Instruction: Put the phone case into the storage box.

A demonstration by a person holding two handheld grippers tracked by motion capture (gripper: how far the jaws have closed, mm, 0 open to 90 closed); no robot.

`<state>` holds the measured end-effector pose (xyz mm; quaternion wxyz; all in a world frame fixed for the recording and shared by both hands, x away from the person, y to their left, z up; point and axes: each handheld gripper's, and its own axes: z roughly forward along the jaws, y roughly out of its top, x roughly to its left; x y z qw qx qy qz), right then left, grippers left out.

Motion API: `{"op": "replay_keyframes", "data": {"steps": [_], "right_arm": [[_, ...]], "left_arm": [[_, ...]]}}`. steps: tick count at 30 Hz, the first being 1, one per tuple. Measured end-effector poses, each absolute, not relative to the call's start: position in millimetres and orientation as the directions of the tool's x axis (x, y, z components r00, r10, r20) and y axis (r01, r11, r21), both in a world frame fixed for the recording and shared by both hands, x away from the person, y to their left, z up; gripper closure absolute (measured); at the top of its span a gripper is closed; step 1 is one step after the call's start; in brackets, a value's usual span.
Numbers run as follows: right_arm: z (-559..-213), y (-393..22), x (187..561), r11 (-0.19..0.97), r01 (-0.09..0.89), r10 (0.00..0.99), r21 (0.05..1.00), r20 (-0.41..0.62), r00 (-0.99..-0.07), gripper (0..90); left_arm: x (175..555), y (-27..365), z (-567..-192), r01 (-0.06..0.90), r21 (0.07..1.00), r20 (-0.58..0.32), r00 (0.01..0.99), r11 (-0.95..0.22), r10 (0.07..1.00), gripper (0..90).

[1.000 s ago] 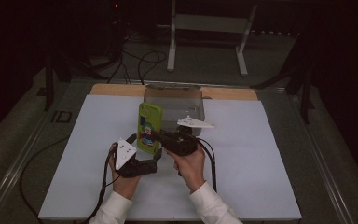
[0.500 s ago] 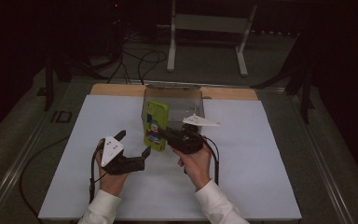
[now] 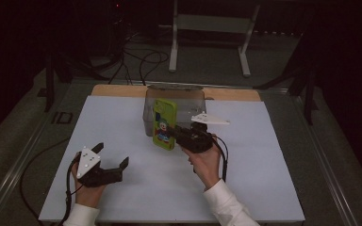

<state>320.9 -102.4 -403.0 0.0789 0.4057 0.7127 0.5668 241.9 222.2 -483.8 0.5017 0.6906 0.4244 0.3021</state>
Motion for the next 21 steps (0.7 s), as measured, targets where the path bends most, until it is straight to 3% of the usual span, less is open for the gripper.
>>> {"op": "replay_keyframes", "data": {"steps": [21], "right_arm": [[-385, -111, 331, 0.079, 0.536, 0.688, 0.84, 0.343, -0.64, 77.7]], "left_arm": [[228, 243, -502, 0.296, 0.943, 0.015, 0.415, -0.15, 0.91, 0.0]]}}
